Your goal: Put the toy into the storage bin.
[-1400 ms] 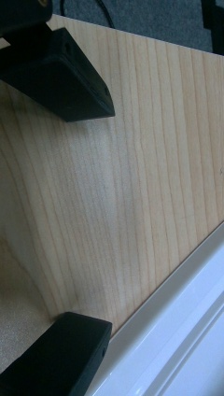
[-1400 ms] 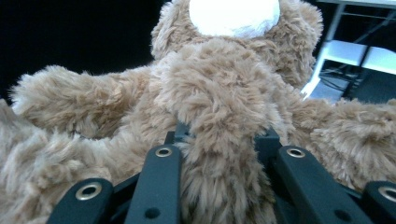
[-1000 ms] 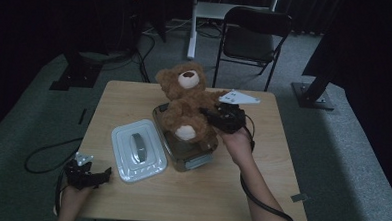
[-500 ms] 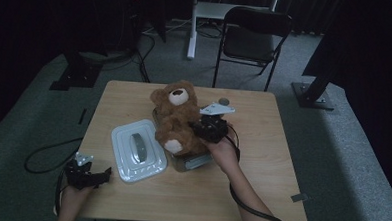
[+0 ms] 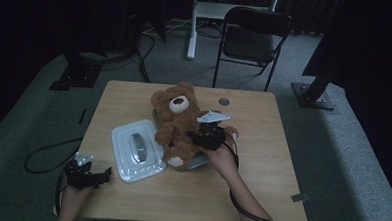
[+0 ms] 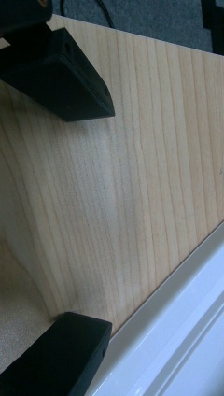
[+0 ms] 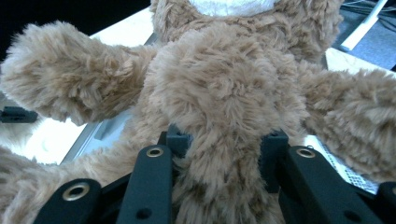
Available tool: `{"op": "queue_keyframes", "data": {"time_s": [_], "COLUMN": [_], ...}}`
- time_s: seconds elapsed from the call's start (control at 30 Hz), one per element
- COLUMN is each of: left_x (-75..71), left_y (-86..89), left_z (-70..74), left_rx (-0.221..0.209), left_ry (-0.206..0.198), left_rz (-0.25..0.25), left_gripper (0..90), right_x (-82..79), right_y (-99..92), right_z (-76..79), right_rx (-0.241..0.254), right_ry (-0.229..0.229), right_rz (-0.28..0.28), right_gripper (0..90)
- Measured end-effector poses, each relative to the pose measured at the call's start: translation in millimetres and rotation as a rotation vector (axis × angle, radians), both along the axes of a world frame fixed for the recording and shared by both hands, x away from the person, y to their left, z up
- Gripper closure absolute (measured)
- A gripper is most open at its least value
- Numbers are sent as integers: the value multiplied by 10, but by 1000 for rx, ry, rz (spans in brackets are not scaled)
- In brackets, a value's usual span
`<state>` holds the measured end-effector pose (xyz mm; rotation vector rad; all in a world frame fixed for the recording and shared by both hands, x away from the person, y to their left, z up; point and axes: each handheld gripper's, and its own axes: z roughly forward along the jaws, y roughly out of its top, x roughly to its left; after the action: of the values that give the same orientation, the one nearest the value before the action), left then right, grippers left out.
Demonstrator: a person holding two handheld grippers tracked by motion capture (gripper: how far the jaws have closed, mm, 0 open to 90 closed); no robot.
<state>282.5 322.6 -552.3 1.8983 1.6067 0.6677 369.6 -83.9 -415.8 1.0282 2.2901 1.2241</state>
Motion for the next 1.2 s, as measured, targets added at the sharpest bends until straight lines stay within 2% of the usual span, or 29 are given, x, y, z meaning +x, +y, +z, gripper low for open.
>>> {"op": "queue_keyframes", "data": {"time_s": [0.07,0.13,0.23,0.33,0.47,0.67,0.77,0.83,0.93,1.03,1.2], "left_x": [0,0,1,1,1,1,1,1,1,0,-1], "left_y": [0,0,-2,-2,-1,-1,-1,-2,-1,-1,-1], "left_z": [0,0,-1,-1,-1,-1,-1,-1,-1,0,0], "left_rx": [0,0,-2,-2,-2,-2,-2,-2,-2,-2,-2], "left_ry": [0,0,-1,-1,-1,-1,-1,-2,-1,0,0], "left_rz": [0,0,2,2,2,2,2,2,2,1,1], "left_gripper": [22,22,22,22,22,22,22,22,22,22,22], "right_x": [2,2,-4,-7,58,151,250,327,451,578,782], "right_y": [18,29,19,-14,-64,-25,32,93,186,263,359], "right_z": [-39,-47,9,120,280,543,630,661,661,638,640], "right_rx": [-16,-24,3,38,87,127,148,135,122,111,132], "right_ry": [18,17,27,34,69,33,24,12,22,40,88], "right_rz": [17,24,13,20,48,40,10,-4,-21,-34,-55], "right_gripper": [644,595,397,314,301,272,265,265,259,245,236]}}
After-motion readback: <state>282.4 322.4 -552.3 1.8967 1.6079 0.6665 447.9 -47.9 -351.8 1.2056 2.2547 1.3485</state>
